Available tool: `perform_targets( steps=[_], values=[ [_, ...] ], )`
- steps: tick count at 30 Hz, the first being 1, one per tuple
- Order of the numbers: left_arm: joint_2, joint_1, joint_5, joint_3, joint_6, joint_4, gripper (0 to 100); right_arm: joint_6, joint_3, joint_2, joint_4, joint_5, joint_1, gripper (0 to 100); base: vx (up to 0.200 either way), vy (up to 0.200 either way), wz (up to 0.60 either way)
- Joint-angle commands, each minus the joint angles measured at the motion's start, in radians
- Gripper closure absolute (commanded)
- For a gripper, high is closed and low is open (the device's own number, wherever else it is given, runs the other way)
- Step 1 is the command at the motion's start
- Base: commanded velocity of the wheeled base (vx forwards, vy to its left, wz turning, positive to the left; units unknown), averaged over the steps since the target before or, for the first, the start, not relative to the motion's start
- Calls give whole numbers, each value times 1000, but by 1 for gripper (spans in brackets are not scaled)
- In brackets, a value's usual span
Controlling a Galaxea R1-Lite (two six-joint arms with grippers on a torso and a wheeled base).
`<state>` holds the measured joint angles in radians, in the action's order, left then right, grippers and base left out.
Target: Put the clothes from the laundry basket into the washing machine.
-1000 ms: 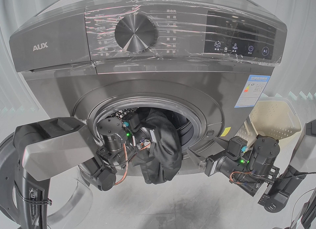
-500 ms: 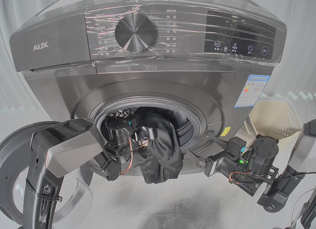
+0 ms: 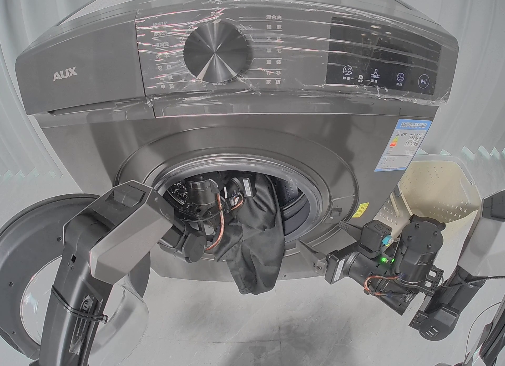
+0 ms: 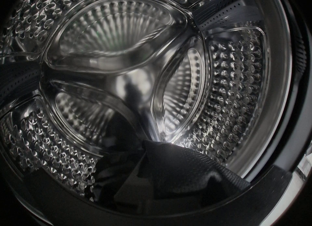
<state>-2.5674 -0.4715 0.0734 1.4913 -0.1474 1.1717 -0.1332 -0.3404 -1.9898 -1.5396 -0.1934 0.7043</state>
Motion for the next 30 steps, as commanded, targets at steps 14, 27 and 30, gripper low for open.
perform_targets(
  steps=[14,27,30],
  values=[
    [-59,11,55,141,-63,-129,0,0,-2,-3,-1,0,0,0,0,0,0],
    [18,-1,60,-123,-46,-135,0,0,-2,-3,-1,0,0,0,0,0,0],
    [39,-15,57,-172,-38,-133,0,0,0,-3,-1,0,0,0,0,0,0]
  ],
)
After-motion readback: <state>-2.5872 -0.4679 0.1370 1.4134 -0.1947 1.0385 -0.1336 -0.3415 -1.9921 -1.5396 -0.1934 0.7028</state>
